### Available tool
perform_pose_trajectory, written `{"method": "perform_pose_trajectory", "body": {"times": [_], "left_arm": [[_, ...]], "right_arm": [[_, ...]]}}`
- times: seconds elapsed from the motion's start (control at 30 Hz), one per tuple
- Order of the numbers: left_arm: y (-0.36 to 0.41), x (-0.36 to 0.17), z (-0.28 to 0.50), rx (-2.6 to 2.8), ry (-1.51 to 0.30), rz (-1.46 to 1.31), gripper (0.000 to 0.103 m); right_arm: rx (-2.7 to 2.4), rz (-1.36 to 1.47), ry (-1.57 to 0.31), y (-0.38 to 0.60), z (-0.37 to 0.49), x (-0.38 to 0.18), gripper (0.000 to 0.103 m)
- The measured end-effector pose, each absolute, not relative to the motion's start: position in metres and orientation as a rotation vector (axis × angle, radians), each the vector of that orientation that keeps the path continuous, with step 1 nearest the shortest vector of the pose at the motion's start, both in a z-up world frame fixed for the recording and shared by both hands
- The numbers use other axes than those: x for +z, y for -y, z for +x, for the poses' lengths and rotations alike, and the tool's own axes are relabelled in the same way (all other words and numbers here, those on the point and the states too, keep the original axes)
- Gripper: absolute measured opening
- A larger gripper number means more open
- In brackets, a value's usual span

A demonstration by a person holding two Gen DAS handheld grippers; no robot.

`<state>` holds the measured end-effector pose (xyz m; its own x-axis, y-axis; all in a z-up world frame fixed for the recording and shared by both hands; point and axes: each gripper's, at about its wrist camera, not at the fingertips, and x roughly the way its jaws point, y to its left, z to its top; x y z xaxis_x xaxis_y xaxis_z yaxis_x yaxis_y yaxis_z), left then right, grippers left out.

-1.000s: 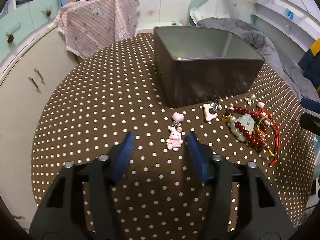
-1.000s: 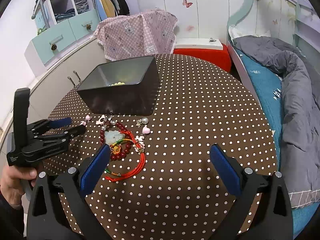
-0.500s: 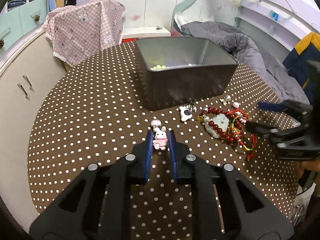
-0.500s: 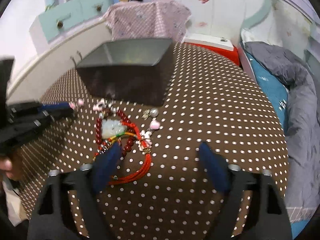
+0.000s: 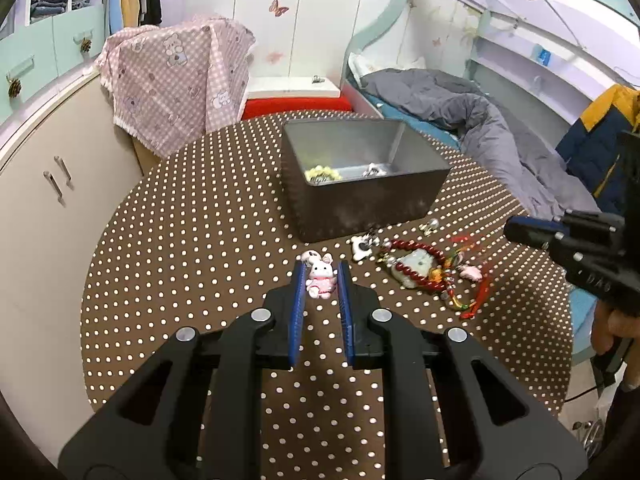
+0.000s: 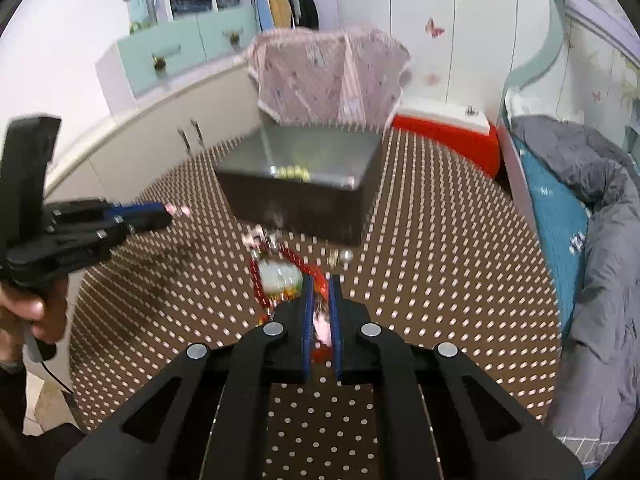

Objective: Organize jewelry
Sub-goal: 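Carry the bunny charm to the tray while the right gripper lifts red string charm, then release the bunny charm and red string into the grey tray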

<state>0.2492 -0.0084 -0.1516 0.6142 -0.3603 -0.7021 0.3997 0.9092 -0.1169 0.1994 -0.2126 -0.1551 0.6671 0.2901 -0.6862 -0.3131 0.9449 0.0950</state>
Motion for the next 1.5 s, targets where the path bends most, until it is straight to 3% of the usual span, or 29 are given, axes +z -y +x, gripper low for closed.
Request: {"method": "perform_pose_trajectory", "body": {"times": [0.2,0.23,0.27,0.3,0.33,0.4,0.5,0.53,0.57,0.6,0.67,1.13,1.5], "left_arm": [[0.002,-0.138,0.245,-0.44,-0.762,0.048,0.016],[0.002,-0.138,0.245,-0.44,-0.764,0.048,0.016],[0.001,-0.138,0.245,-0.44,-0.765,0.048,0.016],[0.002,-0.139,0.245,-0.441,-0.767,0.049,0.016],[0.002,-0.14,0.244,-0.442,-0.769,0.05,0.016],[0.003,-0.143,0.244,-0.443,-0.776,0.052,0.016],[0.005,-0.145,0.245,-0.444,-0.782,0.051,0.016],[0.005,-0.145,0.245,-0.444,-0.783,0.05,0.016],[0.007,-0.145,0.244,-0.443,-0.783,0.051,0.016],[0.008,-0.145,0.244,-0.441,-0.784,0.051,0.016],[0.008,-0.145,0.245,-0.44,-0.784,0.049,0.016],[0.003,-0.114,0.241,-0.457,-0.703,0.026,0.016],[0.01,-0.061,0.255,-0.481,-0.575,0.03,0.016]], "right_arm": [[0.307,-0.064,-0.781,0.215,0.207,-0.147,0.008],[0.295,-0.067,-0.804,0.216,0.21,-0.155,0.014],[0.292,-0.066,-0.825,0.215,0.21,-0.162,0.03],[0.281,-0.071,-0.841,0.215,0.212,-0.17,0.038],[0.276,-0.072,-0.853,0.216,0.214,-0.178,0.044],[0.275,-0.065,-0.884,0.216,0.22,-0.193,0.044],[0.271,-0.08,-0.905,0.215,0.228,-0.206,0.043],[0.278,-0.088,-0.922,0.213,0.233,-0.212,0.033],[0.284,-0.105,-0.934,0.21,0.236,-0.217,0.016],[0.286,-0.126,-0.945,0.207,0.237,-0.221,0.009],[0.292,-0.157,-0.94,0.204,0.236,-0.219,0.006],[0.365,-0.043,-0.675,0.222,0.199,-0.104,0.005],[0.378,-0.055,-0.519,0.215,0.243,-0.042,0.005]]}}
